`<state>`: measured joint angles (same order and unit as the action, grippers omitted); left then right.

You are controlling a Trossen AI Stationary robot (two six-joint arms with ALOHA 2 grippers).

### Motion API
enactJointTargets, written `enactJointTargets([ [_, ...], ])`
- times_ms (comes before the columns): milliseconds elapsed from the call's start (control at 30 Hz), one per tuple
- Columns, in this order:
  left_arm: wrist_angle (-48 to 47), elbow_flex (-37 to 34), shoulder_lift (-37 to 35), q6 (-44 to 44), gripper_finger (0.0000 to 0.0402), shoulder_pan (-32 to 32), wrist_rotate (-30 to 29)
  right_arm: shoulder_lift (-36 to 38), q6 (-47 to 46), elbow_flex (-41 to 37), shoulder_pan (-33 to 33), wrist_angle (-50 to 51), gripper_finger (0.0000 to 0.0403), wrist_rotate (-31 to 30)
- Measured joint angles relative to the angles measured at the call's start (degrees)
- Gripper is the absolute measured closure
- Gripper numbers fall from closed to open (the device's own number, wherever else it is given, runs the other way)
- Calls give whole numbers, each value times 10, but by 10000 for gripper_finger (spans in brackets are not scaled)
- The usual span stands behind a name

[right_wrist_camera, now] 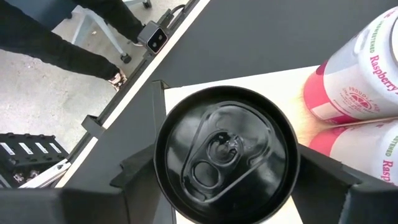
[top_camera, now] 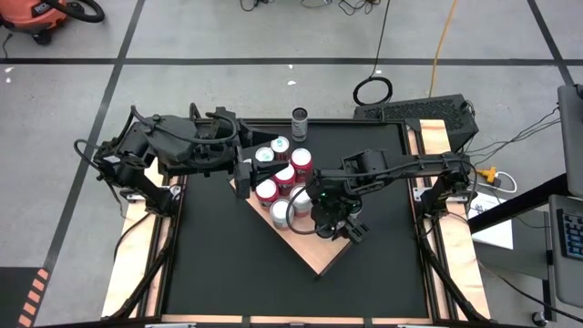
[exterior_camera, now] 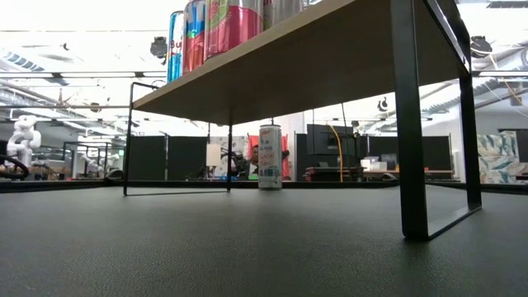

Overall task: Place canned beverage on shelf
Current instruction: Put the bottom white soda can on the shelf aligned with the other white soda can

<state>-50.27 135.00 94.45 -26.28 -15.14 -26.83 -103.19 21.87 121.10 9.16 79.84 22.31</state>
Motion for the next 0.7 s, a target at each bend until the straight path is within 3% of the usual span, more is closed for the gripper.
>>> enactJointTargets([
  [700,0,0,0,0,6,0,0,2,-15,4,-2,0,103,-2],
])
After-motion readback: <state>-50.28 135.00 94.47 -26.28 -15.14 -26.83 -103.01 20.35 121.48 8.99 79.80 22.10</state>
